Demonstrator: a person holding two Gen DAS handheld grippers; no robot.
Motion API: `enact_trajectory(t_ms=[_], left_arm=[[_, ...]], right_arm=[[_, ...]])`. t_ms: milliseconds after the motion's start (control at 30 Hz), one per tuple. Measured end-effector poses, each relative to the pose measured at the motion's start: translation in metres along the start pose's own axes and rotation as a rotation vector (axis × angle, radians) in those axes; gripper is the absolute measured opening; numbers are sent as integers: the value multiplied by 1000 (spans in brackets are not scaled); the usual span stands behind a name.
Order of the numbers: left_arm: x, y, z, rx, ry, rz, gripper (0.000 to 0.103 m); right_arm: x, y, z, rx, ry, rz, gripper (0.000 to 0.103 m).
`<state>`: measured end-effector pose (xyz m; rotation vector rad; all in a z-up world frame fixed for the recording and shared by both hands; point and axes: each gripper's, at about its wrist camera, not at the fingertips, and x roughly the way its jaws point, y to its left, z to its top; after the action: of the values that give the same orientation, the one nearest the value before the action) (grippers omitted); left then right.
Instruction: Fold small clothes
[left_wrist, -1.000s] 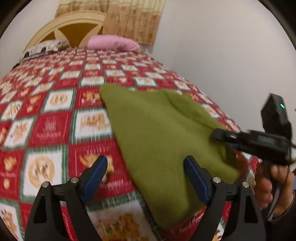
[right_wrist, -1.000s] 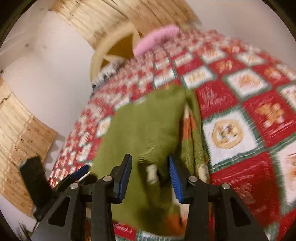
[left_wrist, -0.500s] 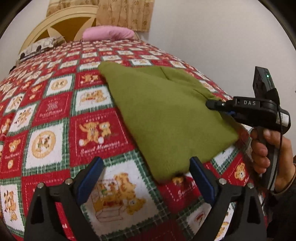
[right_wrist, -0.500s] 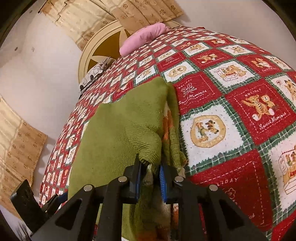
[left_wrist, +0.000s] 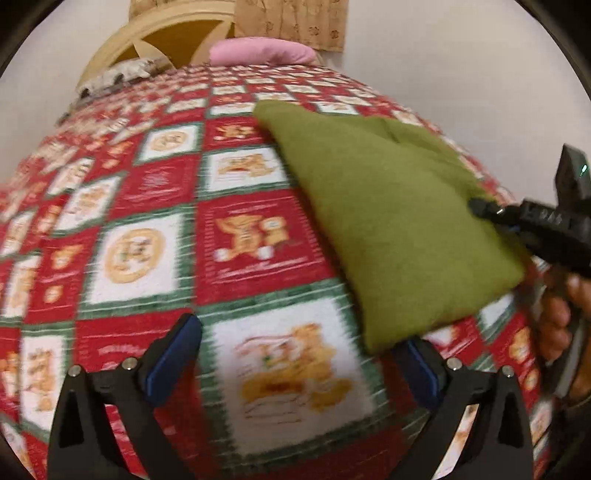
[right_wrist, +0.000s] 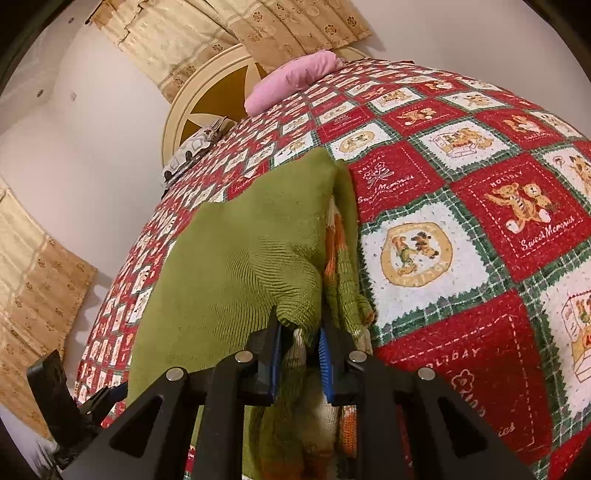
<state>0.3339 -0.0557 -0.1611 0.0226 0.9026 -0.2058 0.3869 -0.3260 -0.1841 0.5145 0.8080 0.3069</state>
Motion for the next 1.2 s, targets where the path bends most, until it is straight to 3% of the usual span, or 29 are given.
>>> enact_trajectory(t_ms=[100,267,367,433,467,567,733,833,900,967,1100,1200], left_arm=[[-1,16,-3,-49,-1,-27,103],[-2,17,-6,-60,6,14,103],[-19,17,-9,-84,-7,-61,102],[-32,20,-9,-112,-43,-115,102],[-41,20,-6,-121,-74,-119,103],[-50,17,9,-137,-143,-131,103],[-25,3,46,-119,-176,-116,103],[6,-2,54,-91,-116,-78,103],[26,-1,50,-96,-70,-105,103],[37,3,47,-115,-26,-144,103],[40,3,43,-104,-30,-184,103],[39,0,42,-98,-36,-191,103]], right_arm=[[-1,-1,-2,5,-15,7,18],[-1,-2,-3,9,-22,6,17],[-8,1,0,0,-17,4,21],[-23,6,3,-35,-59,-25,35],[-33,13,5,-85,-108,-81,38],[-47,36,13,-197,-180,-130,38],[-9,64,39,-298,-40,47,38],[26,57,46,-286,66,-3,38],[47,40,47,-260,129,-42,38],[46,33,49,-261,110,-13,37],[30,22,57,-253,50,45,38],[24,1,67,-168,12,69,38]])
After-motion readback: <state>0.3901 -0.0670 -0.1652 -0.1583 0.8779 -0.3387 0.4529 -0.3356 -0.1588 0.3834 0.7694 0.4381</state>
